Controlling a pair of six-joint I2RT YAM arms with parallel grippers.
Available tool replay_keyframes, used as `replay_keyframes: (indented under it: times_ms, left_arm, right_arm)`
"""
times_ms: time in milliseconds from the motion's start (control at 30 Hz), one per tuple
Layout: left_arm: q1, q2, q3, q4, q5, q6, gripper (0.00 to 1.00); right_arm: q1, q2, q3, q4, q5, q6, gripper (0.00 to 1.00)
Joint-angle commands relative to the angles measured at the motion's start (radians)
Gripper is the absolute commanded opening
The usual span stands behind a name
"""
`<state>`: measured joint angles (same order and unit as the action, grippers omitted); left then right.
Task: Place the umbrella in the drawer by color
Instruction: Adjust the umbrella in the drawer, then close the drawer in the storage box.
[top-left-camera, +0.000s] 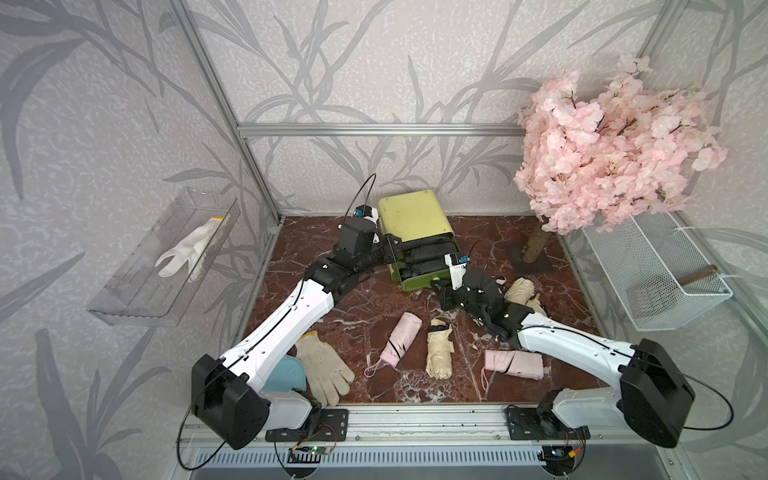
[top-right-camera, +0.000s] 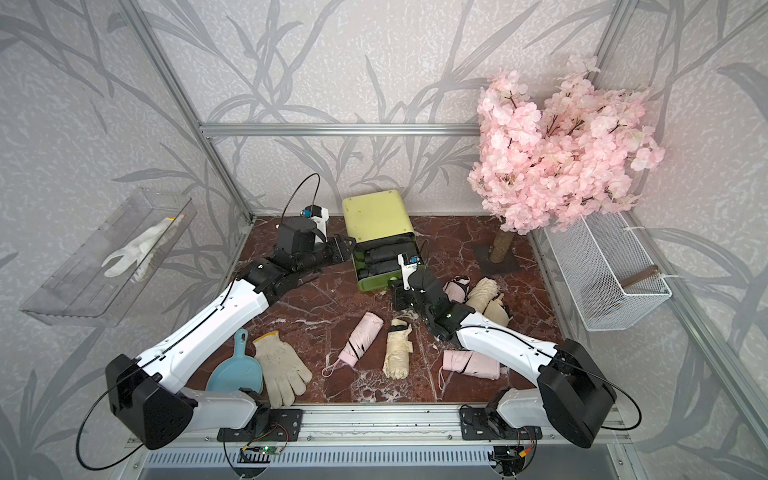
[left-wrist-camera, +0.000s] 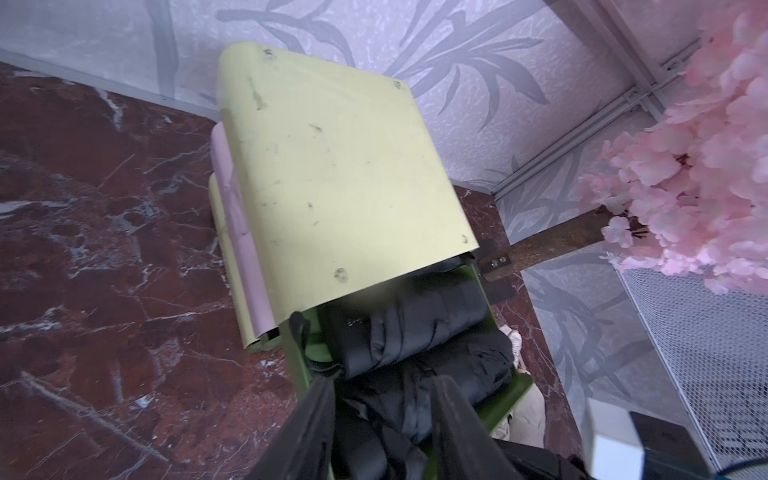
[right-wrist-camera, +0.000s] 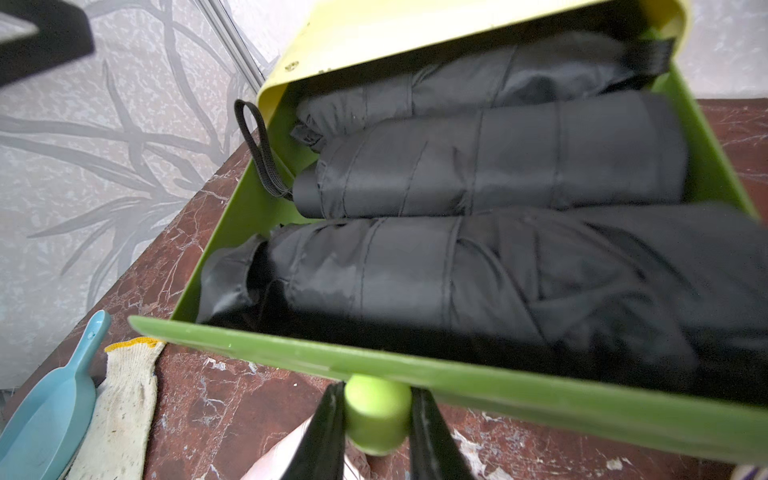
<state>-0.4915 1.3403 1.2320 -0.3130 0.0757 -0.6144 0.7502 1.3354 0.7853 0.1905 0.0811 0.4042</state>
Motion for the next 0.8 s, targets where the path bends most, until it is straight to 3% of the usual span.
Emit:
replay_keyframes:
  times_ms: [0,300,467,667,767]
  left_arm:
    - [0.028,-0.028,-0.039,-0.026,-0.015,0.037,0.43]
    - [0.144,-0.004,-0.01,-0.01,0.047,0.048,0.46]
    - [0.199,0.181,0.195,-0.042,0.089,0.11,0.48]
    - [0.239,0.406,0.425,0.038,0.08,0.228,0.64]
    - [0.265,0.571,0.628,-0.018,0.126,0.298,0.68]
  right_arm:
    - [0.014,0.011,0.079,0.08,-0.048,-0.015,0.08]
    - [0.012,0.089,0.164,0.08,-0.025,-0.037,0.07]
    - [0.006,0.098,0.166,0.08,0.03,-0.021,0.07]
    - [-0.005,0.12,0.176,0.094,0.054,0.014,0.07]
    - [-0.007,0.127,0.188,0.092,0.05,0.009,0.07]
